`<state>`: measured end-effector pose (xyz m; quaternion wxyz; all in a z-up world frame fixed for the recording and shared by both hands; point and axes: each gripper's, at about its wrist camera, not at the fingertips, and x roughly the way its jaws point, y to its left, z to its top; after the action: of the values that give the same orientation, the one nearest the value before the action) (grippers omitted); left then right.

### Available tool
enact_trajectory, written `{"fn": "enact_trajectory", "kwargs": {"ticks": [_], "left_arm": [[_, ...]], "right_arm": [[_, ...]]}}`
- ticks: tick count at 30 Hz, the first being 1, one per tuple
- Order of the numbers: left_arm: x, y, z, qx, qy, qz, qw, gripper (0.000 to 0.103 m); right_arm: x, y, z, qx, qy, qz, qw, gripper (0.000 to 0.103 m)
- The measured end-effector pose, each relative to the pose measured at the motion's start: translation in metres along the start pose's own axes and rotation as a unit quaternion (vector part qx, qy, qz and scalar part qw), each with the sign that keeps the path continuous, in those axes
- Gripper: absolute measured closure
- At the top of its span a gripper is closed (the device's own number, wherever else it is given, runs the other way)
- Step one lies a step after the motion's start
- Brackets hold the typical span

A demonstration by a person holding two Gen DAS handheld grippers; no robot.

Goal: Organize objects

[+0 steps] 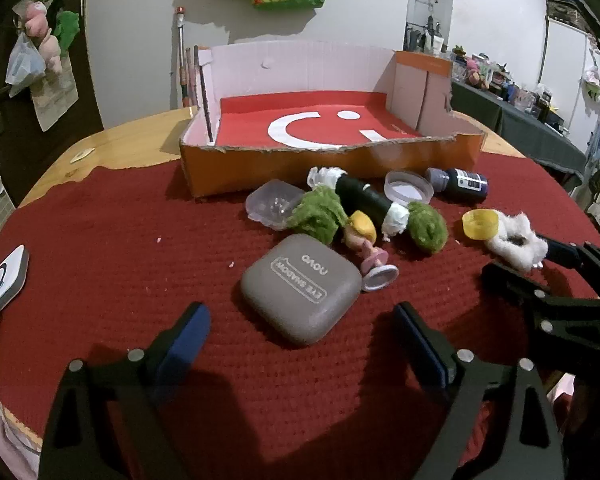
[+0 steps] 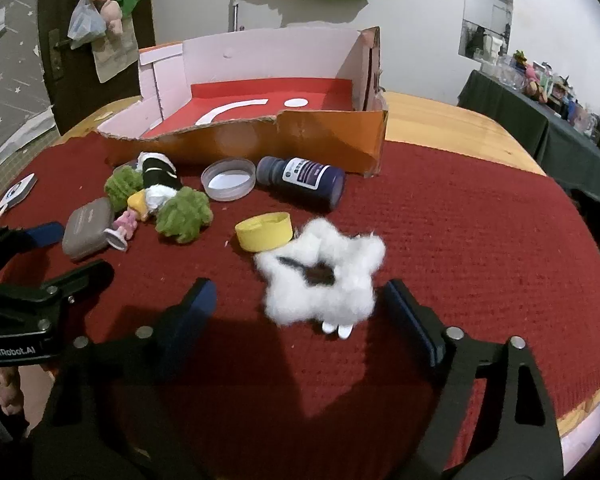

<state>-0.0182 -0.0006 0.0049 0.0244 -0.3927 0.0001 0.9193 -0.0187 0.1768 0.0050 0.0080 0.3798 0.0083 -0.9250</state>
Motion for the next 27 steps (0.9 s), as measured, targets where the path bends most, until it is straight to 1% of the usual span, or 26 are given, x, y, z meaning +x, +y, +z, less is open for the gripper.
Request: {"fn": "enact_trajectory", "kwargs": {"ticks": [1,3,6,8,10,11,15,19,27], "left_arm": [[0.0,0.0,0.001,0.001,0.0,0.001,1.0,0.012],[0.002,0.0,0.003,0.003,-0.001,0.0,1.0,0.014],[0.004,0.001,0.005,0.001,-0.002,-0.002,1.0,0.018],[0.004,0.002,0.007,-0.001,-0.002,-0.003,1.0,0.02],[0.005,0.002,0.009,-0.003,-0.002,-0.004,1.0,0.025],[0.005,0.003,0.01,-0.004,-0.002,-0.005,1.0,0.027],[0.005,0.003,0.011,-0.004,-0.003,-0.011,0.9999,0.04],[0.004,0.002,0.01,-0.002,-0.005,-0.01,0.9999,0.041],[0.002,0.001,0.009,0.002,-0.004,-0.01,0.9999,0.041]], "right_arm": [[0.001,0.0,0.001,0.0,-0.001,-0.001,1.0,0.028],[0.002,0.0,0.003,0.001,-0.002,-0.001,1.0,0.035],[0.003,-0.003,0.006,0.006,-0.004,-0.002,1.0,0.048],[0.004,-0.006,0.008,0.011,-0.005,0.0,1.0,0.052],[0.004,-0.008,0.009,0.013,-0.006,0.003,1.0,0.056],[0.004,-0.009,0.01,0.014,-0.006,0.005,1.0,0.057],[0.004,-0.006,0.011,0.003,-0.009,0.003,1.0,0.064],[0.002,-0.003,0.011,-0.004,-0.012,0.004,1.0,0.068],[-0.005,-0.001,0.013,-0.005,-0.02,0.014,1.0,0.07]]}}
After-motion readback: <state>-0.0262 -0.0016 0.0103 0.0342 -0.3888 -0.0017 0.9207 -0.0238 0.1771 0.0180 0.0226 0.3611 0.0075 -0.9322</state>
